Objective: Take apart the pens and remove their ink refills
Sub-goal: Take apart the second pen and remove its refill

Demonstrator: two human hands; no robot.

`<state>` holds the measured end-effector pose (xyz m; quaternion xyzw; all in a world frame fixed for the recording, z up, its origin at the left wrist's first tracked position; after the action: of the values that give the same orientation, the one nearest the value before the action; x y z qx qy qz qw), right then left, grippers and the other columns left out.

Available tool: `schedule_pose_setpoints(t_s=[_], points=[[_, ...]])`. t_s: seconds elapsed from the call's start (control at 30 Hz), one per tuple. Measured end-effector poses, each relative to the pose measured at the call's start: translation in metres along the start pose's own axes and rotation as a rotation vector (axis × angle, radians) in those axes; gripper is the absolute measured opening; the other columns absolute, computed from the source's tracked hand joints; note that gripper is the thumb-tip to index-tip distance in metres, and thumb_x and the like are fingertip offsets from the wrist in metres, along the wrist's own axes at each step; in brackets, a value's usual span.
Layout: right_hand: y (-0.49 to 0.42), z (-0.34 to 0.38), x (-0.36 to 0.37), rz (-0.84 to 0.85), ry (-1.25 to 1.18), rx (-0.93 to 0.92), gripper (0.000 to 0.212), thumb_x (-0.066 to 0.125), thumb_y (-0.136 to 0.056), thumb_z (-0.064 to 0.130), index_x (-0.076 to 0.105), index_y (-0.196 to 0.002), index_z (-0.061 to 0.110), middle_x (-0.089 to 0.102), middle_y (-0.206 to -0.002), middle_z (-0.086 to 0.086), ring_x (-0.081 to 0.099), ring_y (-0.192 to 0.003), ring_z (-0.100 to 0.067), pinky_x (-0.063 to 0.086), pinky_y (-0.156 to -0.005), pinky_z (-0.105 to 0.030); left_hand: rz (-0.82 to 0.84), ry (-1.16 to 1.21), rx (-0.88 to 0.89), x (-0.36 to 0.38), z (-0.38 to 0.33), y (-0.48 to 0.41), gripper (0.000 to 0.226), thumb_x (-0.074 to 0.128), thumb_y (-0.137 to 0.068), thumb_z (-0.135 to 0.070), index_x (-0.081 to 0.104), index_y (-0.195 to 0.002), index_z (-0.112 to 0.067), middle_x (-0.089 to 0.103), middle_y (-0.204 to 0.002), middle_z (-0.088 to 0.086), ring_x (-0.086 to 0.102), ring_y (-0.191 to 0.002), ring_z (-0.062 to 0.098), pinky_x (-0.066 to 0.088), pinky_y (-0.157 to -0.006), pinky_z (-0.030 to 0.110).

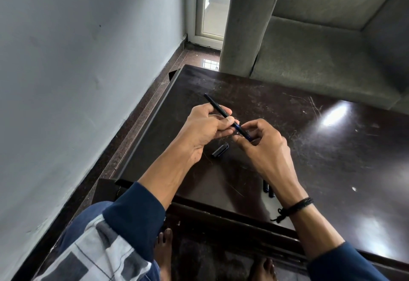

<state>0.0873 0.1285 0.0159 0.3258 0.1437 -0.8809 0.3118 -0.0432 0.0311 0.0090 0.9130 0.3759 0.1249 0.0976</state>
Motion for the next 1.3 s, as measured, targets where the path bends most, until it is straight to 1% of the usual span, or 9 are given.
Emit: schedule_pose_setpoints(t_s=[0.17, 0.3, 0.5, 0.6, 0.7, 0.8, 0.93, 1.2, 1.3], points=[[-0.0008, -0.0020, -0.0029, -0.025, 0.011, 0.022, 0.008, 0.075, -0.090, 0.033, 0.068, -0.091, 0.029, 0.067, -0.078, 0.013, 0.064, -0.075, -0.009, 0.053, -0.071, -0.035, -0.006, 0.001, 0.003, -0.0013, 0.0000, -0.0006, 0.015, 0.066, -0.092, 0.006, 0.066, -0.104, -0.003, 0.076, -0.100, 0.020, 0.074, -0.082, 0.020, 0.063, -0.079, 0.029], [-0.0002, -0.0011, -0.0013, -0.006, 0.006, 0.019, 0.005, 0.072, -0.093, 0.034, 0.071, -0.094, 0.030, 0.068, -0.077, 0.013, 0.064, -0.075, -0.007, 0.053, -0.071, -0.033, -0.011, 0.007, 0.004, -0.0029, -0.0004, -0.0014, 0.016, 0.066, -0.091, 0.006, 0.066, -0.105, -0.002, 0.076, -0.100, 0.019, 0.075, -0.084, 0.021, 0.063, -0.079, 0.029], [0.0000, 0.0012, -0.0014, -0.007, -0.013, 0.000, 0.021, 0.080, -0.086, 0.033, 0.066, -0.102, 0.034, 0.067, -0.085, 0.014, 0.063, -0.078, -0.004, 0.053, -0.073, -0.033, -0.005, 0.007, -0.001, -0.0019, -0.0006, -0.0014, 0.016, 0.066, -0.091, 0.005, 0.066, -0.106, -0.002, 0.076, -0.099, 0.019, 0.075, -0.084, 0.021, 0.063, -0.078, 0.029], [-0.0001, -0.0002, -0.0023, -0.027, -0.012, 0.011, 0.013, 0.079, -0.087, 0.030, 0.067, -0.093, 0.030, 0.068, -0.080, 0.014, 0.065, -0.076, -0.007, 0.056, -0.074, -0.037, -0.009, 0.009, -0.001, -0.0025, -0.0012, -0.0010, 0.016, 0.066, -0.091, 0.005, 0.066, -0.105, -0.002, 0.076, -0.098, 0.019, 0.075, -0.084, 0.021, 0.062, -0.076, 0.027], [-0.0005, 0.0002, -0.0034, -0.031, -0.016, 0.005, 0.007, 0.077, -0.089, 0.031, 0.070, -0.090, 0.030, 0.069, -0.076, 0.013, 0.065, -0.073, -0.007, 0.053, -0.069, -0.033, -0.016, 0.008, -0.004, -0.0029, -0.0021, -0.0001, 0.017, 0.067, -0.091, 0.006, 0.066, -0.107, 0.000, 0.076, -0.099, 0.019, 0.075, -0.082, 0.020, 0.062, -0.076, 0.026], [-0.0002, 0.0011, -0.0034, -0.027, -0.020, -0.006, 0.006, 0.076, -0.090, 0.033, 0.072, -0.093, 0.031, 0.068, -0.075, 0.015, 0.064, -0.073, -0.004, 0.050, -0.067, -0.029, -0.021, 0.005, -0.004, -0.0035, -0.0030, 0.0007, 0.018, 0.067, -0.091, 0.006, 0.066, -0.109, 0.001, 0.076, -0.099, 0.020, 0.075, -0.083, 0.022, 0.063, -0.076, 0.027], [0.0003, 0.0038, -0.0021, -0.012, -0.019, -0.021, 0.020, 0.080, -0.087, 0.034, 0.067, -0.103, 0.035, 0.066, -0.083, 0.015, 0.064, -0.078, -0.004, 0.052, -0.069, -0.030, -0.017, -0.002, -0.003, -0.0031, -0.0034, 0.0010, 0.018, 0.066, -0.092, 0.005, 0.066, -0.109, 0.001, 0.076, -0.098, 0.019, 0.075, -0.084, 0.021, 0.063, -0.077, 0.028], [-0.0004, 0.0010, -0.0032, -0.024, -0.027, -0.004, 0.005, 0.074, -0.091, 0.032, 0.071, -0.095, 0.031, 0.068, -0.078, 0.013, 0.065, -0.074, -0.008, 0.056, -0.072, -0.037, -0.020, -0.001, -0.001, -0.0041, -0.0039, 0.0004, 0.019, 0.066, -0.092, 0.005, 0.066, -0.110, 0.001, 0.076, -0.099, 0.019, 0.075, -0.083, 0.020, 0.062, -0.076, 0.027], [0.0003, 0.0038, -0.0016, -0.016, -0.034, -0.020, 0.013, 0.076, -0.090, 0.036, 0.071, -0.102, 0.034, 0.067, -0.082, 0.014, 0.064, -0.076, -0.005, 0.055, -0.071, -0.035, -0.014, -0.003, -0.004, -0.0038, -0.0033, 0.0004, 0.018, 0.066, -0.092, 0.005, 0.066, -0.110, 0.000, 0.076, -0.098, 0.019, 0.076, -0.081, 0.020, 0.062, -0.076, 0.027]])
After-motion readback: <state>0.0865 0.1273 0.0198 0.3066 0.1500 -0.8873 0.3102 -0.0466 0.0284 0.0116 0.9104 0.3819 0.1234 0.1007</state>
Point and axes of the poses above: each hand's wrist, its own y-axis away from the middle knuckle, its own x-axis out of the palm, z = x × y, the point moved 7 cm from there along -y, towards the middle knuckle
